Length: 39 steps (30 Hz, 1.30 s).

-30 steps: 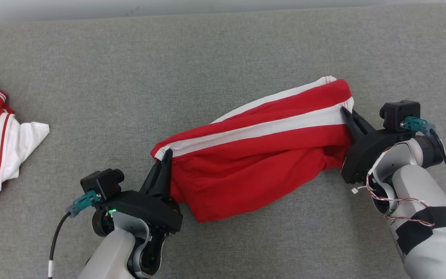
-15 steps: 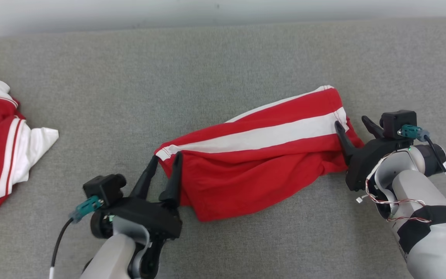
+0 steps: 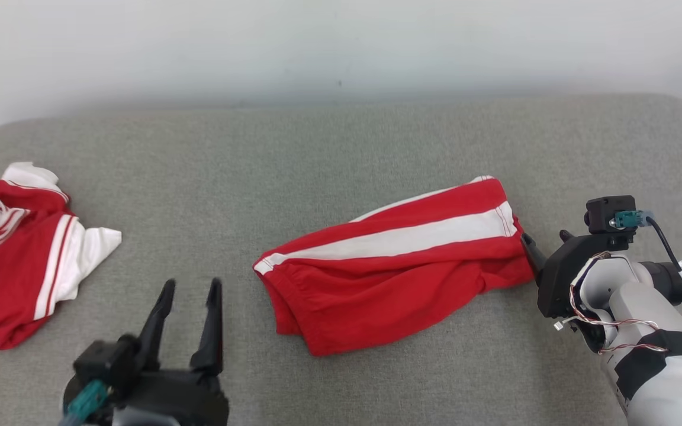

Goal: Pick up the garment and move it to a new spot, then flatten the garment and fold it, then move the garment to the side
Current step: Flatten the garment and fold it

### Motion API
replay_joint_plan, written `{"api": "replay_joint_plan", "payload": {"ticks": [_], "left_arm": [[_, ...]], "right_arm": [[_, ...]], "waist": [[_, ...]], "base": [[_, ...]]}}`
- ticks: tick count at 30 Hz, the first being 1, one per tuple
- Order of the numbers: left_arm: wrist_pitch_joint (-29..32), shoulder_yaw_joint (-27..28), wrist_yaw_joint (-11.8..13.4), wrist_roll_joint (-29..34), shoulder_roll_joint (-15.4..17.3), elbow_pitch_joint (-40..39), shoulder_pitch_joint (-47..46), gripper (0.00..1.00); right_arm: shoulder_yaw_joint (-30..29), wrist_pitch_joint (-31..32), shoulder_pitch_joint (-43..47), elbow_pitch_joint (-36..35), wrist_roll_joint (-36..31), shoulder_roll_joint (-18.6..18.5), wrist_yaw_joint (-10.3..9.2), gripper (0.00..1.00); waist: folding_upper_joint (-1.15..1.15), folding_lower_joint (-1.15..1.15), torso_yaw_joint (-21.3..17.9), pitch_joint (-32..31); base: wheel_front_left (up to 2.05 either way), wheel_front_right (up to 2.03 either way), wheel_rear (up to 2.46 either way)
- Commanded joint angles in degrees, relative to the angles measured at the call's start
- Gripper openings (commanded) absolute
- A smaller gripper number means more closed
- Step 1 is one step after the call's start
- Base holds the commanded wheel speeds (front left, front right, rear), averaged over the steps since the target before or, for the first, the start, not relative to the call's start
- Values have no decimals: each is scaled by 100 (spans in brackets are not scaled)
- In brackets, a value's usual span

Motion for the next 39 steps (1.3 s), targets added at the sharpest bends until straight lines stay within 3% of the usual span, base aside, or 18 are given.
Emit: {"api": "replay_joint_plan", "payload": {"ticks": [1,11,23,32,33,34,36,38,39], "left_arm": [[-3,61,-1,114,7,-46,126,100],[-4,829,-44,955,-261,-500,742,100],[-5,1003,-213,1361,-453,-579,646,100],[-5,972,-221,1376,-492,-655,564,100],[-5,970,-213,1372,-495,-663,562,100],[-5,971,-209,1368,-496,-671,566,100],[-5,966,-199,1362,-498,-676,571,100],[-5,956,-193,1325,-497,-685,569,100],[-5,954,-179,1310,-498,-685,572,100]], "right_arm": [[6,48,18,0,59,-13,-15,100],[-113,798,-306,239,133,-279,-15,100],[-505,940,-770,719,-55,-399,-15,100],[-556,1407,-731,1083,-14,-362,-14,100],[-523,1487,-716,1107,-17,-336,-14,94],[-492,1552,-694,1096,5,-298,-14,78],[-427,1695,-635,1079,37,-261,-3,35],[-384,1732,-588,1014,70,-277,-2,0],[-365,1725,-570,976,77,-309,-3,0]], "waist": [[1,1,60,-129],[1,1,421,50],[1,1,886,613],[1,1,1031,801],[1,1,1033,808],[1,1,1031,812],[1,1,1022,810],[1,1,1001,799],[1,1,988,791]], "base": [[0,0,0],[0,0,0],[0,0,0],[0,0,0],[0,0,0],[0,0,0],[0,0,0],[0,0,0],[0,0,0]]}}
